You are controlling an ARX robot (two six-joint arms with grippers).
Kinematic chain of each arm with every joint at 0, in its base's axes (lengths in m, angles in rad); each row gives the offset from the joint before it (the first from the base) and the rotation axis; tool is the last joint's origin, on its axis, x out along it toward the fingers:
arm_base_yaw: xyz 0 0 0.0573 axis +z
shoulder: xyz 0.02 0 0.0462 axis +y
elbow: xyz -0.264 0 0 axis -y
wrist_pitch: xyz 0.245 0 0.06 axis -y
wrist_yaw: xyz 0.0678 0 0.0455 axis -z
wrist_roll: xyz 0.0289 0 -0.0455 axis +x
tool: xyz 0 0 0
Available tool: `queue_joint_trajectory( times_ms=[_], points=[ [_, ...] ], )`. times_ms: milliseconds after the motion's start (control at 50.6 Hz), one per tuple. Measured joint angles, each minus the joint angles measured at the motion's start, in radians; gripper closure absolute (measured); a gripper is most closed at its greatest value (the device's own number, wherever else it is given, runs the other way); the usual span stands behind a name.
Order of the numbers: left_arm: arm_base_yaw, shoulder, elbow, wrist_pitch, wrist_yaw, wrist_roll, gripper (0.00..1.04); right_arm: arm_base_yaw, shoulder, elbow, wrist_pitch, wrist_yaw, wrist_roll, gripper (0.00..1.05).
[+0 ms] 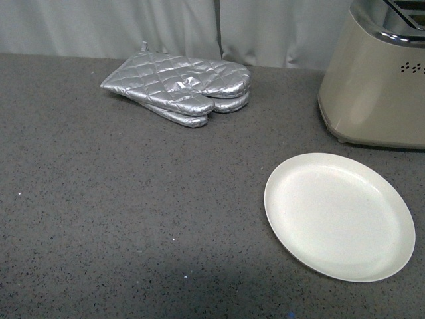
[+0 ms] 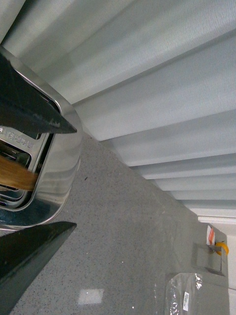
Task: Put bread into toaster
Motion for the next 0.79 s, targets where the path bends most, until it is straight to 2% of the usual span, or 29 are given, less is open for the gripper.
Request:
queue_joint_trajectory(
  times_ms=[277,514,632,790],
  points=[
    [0.000,0.000,0.000,0.000,0.000,0.000,0.07,0.006,-0.003,0.042,-0.033,-0.008,0.010,0.08],
    [0.000,0.000,0.000,0.000,0.000,0.000,0.07,0.023,-0.121,-0.104,-0.031,-0.042,0.030,0.09],
    [0.000,0.000,0.000,0.000,0.000,0.000,0.07,0.066,-0.334,-0.356,0.049,-0.096,0.034,0.09],
    [0.000,0.000,0.000,0.000,0.000,0.000,0.07,0.154,-0.615,-0.675,-0.008,-0.135,0.045,0.09]
  ],
)
